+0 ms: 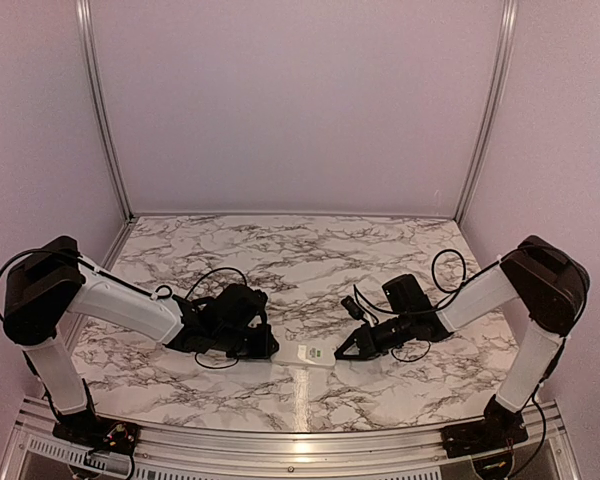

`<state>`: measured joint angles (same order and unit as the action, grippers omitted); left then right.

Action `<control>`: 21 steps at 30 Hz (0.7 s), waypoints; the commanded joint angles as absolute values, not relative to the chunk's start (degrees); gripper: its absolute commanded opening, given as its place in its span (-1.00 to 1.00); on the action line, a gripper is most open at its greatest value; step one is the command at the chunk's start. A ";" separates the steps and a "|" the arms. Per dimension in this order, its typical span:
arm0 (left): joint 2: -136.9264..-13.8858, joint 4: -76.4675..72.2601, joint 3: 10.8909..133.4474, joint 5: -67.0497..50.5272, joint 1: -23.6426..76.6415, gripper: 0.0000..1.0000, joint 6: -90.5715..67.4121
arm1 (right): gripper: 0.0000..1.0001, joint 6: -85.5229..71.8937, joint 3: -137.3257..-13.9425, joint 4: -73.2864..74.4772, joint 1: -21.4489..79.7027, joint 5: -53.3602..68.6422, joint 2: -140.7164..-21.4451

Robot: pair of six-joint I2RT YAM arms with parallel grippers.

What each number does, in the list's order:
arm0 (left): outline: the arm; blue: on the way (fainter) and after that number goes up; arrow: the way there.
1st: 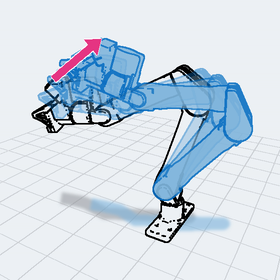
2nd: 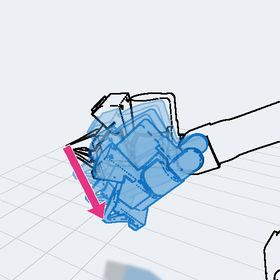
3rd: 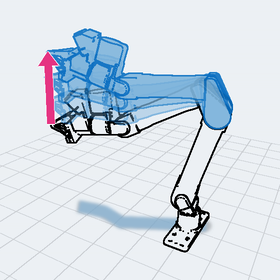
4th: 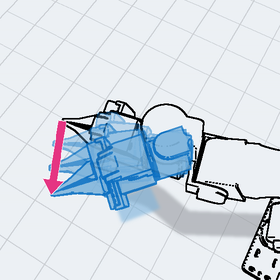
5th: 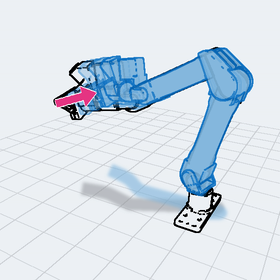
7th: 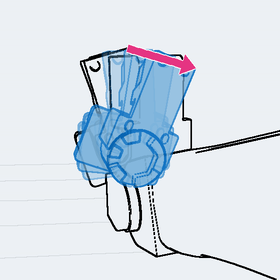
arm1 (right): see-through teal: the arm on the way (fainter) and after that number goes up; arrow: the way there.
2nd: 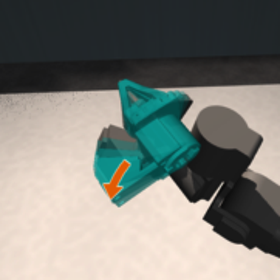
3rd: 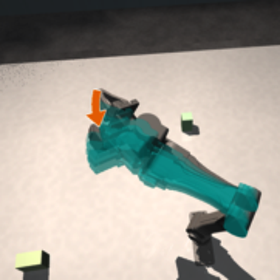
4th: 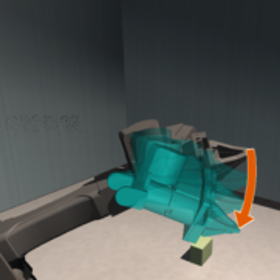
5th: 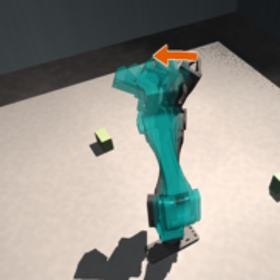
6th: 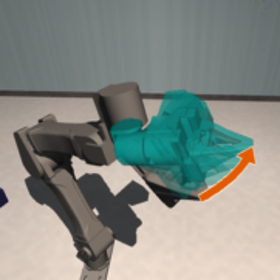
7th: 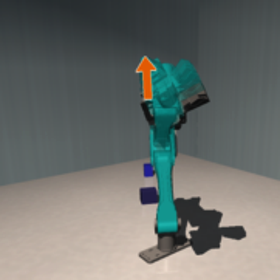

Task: Load the batteries into the remote control
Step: Press the battery cover on the remote control, then pick up the remote control from the center of the board.

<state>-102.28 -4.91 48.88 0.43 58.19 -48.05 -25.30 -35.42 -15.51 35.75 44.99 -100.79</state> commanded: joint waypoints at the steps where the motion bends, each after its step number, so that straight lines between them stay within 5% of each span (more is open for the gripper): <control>1: -107.07 -10.07 47.37 -10.49 60.98 -0.71 -47.54 | -0.86 -24.85 -37.80 -17.99 38.58 44.74 -104.33; 10: -103.12 -11.08 44.21 -8.98 60.20 -0.49 -47.95 | -0.78 -24.96 -38.00 -16.95 37.22 43.15 -103.79; 18: -92.36 -4.88 42.60 -3.84 55.86 0.22 -40.57 | -0.47 -23.26 -37.03 -14.62 30.35 43.09 -100.23; 21: -88.14 -3.69 42.92 -1.07 55.60 0.76 -34.26 | -0.33 -23.89 -37.76 -13.91 30.28 43.21 -97.76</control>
